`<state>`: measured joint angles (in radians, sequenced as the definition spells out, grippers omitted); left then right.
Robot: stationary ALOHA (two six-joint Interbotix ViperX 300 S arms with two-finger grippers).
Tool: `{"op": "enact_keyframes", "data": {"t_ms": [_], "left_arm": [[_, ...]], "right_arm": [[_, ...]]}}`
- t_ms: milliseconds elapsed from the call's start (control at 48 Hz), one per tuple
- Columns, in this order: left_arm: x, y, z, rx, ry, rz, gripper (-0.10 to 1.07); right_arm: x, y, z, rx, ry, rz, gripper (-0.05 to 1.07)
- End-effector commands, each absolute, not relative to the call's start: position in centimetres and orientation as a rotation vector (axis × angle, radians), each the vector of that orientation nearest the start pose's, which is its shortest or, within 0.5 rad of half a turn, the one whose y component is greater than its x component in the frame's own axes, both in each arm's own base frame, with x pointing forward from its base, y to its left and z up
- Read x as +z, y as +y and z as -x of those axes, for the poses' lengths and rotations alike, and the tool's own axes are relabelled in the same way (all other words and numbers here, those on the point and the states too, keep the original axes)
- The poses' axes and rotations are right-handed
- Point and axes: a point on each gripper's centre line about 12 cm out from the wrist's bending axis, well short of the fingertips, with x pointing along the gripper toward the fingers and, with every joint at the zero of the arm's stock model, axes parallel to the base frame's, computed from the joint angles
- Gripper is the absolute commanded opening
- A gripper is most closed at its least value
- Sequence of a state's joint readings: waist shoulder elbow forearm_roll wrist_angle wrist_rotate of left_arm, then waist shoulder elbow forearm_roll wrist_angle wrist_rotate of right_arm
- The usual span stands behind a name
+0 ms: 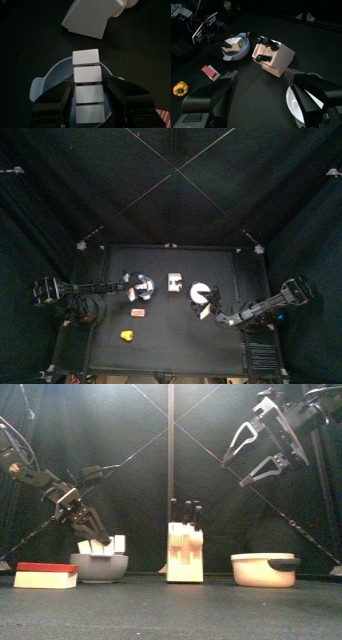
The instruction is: Hand over sushi roll
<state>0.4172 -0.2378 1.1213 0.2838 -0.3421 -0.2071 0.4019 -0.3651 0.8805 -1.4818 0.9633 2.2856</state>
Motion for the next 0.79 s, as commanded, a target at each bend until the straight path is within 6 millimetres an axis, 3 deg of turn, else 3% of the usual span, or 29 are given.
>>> {"op": "enact_keyframes", "data": {"t_ms": [0,312,771], "left_arm": [[15.0,9.9,-26.4,0.28,0.503,0.066,0.68],[19.2,5.7,-27.1,0.132,0.353,-0.011,0.68],[23.7,-0.5,-28.7,-0.101,0.134,-0.042,0.68]], "right_arm": [[24.9,1.6,-28.0,-0.675,0.212,-0.435,1.02],[26.8,3.4,-28.4,-0.501,0.174,-0.368,1.02],[28.0,6.3,-31.8,-0.265,0.153,-0.192,1.02]]}}
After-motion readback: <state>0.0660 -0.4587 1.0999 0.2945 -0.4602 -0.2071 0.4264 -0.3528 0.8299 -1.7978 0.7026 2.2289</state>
